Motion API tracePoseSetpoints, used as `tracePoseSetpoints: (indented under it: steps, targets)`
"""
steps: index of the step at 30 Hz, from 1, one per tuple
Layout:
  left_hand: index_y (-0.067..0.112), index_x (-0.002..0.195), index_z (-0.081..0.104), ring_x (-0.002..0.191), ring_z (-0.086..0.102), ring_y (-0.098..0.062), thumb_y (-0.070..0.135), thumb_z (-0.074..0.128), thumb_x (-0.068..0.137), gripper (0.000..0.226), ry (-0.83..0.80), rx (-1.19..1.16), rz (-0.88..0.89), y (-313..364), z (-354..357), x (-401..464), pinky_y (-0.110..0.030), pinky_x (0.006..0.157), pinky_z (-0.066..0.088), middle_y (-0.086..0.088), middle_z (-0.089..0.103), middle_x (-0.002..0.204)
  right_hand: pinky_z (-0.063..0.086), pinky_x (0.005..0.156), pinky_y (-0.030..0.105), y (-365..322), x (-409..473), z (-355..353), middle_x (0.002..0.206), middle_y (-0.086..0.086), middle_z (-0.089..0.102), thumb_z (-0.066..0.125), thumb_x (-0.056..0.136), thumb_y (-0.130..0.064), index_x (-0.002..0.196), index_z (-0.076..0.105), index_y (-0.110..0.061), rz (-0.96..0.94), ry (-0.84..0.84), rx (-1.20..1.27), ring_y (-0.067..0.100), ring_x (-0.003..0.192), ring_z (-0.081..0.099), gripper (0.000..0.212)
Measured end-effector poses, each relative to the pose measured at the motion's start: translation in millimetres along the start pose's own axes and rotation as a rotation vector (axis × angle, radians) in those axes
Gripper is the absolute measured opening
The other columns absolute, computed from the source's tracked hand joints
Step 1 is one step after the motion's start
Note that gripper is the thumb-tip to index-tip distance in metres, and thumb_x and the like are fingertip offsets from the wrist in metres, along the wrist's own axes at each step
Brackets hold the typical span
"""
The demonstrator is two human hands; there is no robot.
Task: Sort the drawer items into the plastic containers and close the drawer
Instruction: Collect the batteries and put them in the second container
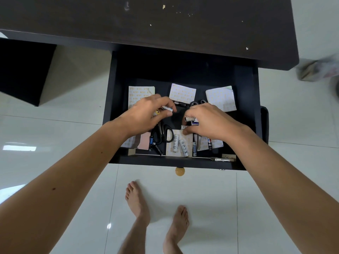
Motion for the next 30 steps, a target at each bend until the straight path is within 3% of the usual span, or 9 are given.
tracePoseSetpoints:
  steps: [3,5,6,11,16,20,23,26,30]
  targets:
    - [0.029,0.120,0.071,0.111,0.064,-0.003,0.029,0.067,0.102,0.018,0.000,-0.038,0.018,6,-3,-2,-0.022,0.095,0.051,0.009,0.071,0.119,0.051,0.079,0.037,2,-3,-3,0.096,-0.010,0.062,0.080,0.092,-0.046,0.106,0.072,-0.024,0.001,0.012,0.121,0.018,0.093,0.060,0.027]
    - [0.029,0.117,0.074,0.094,0.062,0.013,0.030,0.073,0.098,0.019,0.002,-0.058,-0.011,6,-4,-4,-0.002,0.077,0.042,0.012,0.071,0.109,0.050,0.070,0.030,4,-8,-8,0.092,-0.009,0.066,0.077,0.094,-0.044,0.106,0.069,-0.027,0.028,0.054,0.250,0.012,0.081,0.063,0.022]
    - [0.029,0.114,0.073,0.084,0.060,0.017,0.031,0.076,0.096,0.018,0.002,-0.062,-0.029,6,-4,-5,-0.002,0.069,0.041,0.015,0.068,0.102,0.046,0.065,0.025,5,-11,-12,0.089,-0.009,0.066,0.076,0.096,-0.042,0.106,0.067,-0.028,0.045,0.074,0.298,0.008,0.075,0.061,0.019]
    - [0.032,0.102,0.060,0.071,0.071,-0.026,0.038,0.078,0.093,0.021,0.018,-0.130,-0.150,0,-5,-7,-0.043,0.061,0.062,0.005,0.069,0.091,0.051,0.061,0.020,5,-19,-23,0.085,-0.005,0.075,0.065,0.104,-0.026,0.121,0.065,-0.034,0.064,0.121,0.577,-0.001,0.064,0.064,0.019]
    - [0.024,0.085,0.054,0.059,0.057,-0.013,0.048,0.079,0.087,0.035,-0.055,-0.079,-0.152,3,1,-10,-0.027,0.054,0.049,0.002,0.063,0.074,0.050,0.059,0.025,9,-19,-25,0.058,-0.007,0.066,0.075,0.098,-0.030,0.100,0.067,-0.025,0.114,0.152,0.658,0.010,0.053,0.065,0.010]
    - [0.028,0.078,0.051,0.059,0.052,-0.012,0.059,0.077,0.085,0.041,-0.052,0.001,-0.143,-1,-1,-12,-0.024,0.058,0.042,0.002,0.060,0.068,0.044,0.043,0.026,9,-16,-21,0.064,0.001,0.069,0.077,0.097,-0.020,0.098,0.062,-0.021,0.156,0.129,0.660,0.011,0.052,0.068,0.015]
    - [0.035,0.102,0.064,0.077,0.065,-0.011,0.055,0.074,0.091,0.026,-0.056,0.099,-0.106,4,0,-8,-0.031,0.072,0.053,0.011,0.070,0.087,0.048,0.046,0.027,7,-15,-15,0.061,-0.005,0.068,0.076,0.097,-0.018,0.093,0.063,-0.024,0.141,0.093,0.595,0.012,0.056,0.071,0.015]
    - [0.043,0.137,0.063,0.108,0.067,-0.017,0.057,0.068,0.095,0.044,-0.130,0.265,-0.065,10,10,-3,-0.040,0.096,0.055,0.009,0.075,0.115,0.049,0.054,0.025,1,-14,-13,0.068,-0.011,0.065,0.085,0.090,-0.029,0.088,0.066,-0.027,0.088,0.029,0.531,0.005,0.056,0.062,0.019]
    - [0.044,0.128,0.071,0.114,0.066,-0.018,0.057,0.065,0.097,0.034,-0.171,0.371,-0.044,10,16,1,-0.042,0.098,0.054,0.010,0.077,0.119,0.049,0.061,0.030,-5,-22,-3,0.074,-0.023,0.066,0.096,0.070,-0.049,0.083,0.074,-0.032,0.106,-0.145,0.392,0.012,0.065,0.062,0.031]
Point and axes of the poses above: each hand's wrist, its own x-axis towards the middle knuckle, its own z-axis out of the palm, y = z × x, the point moved 8 cm from there along x, towards the middle knuckle
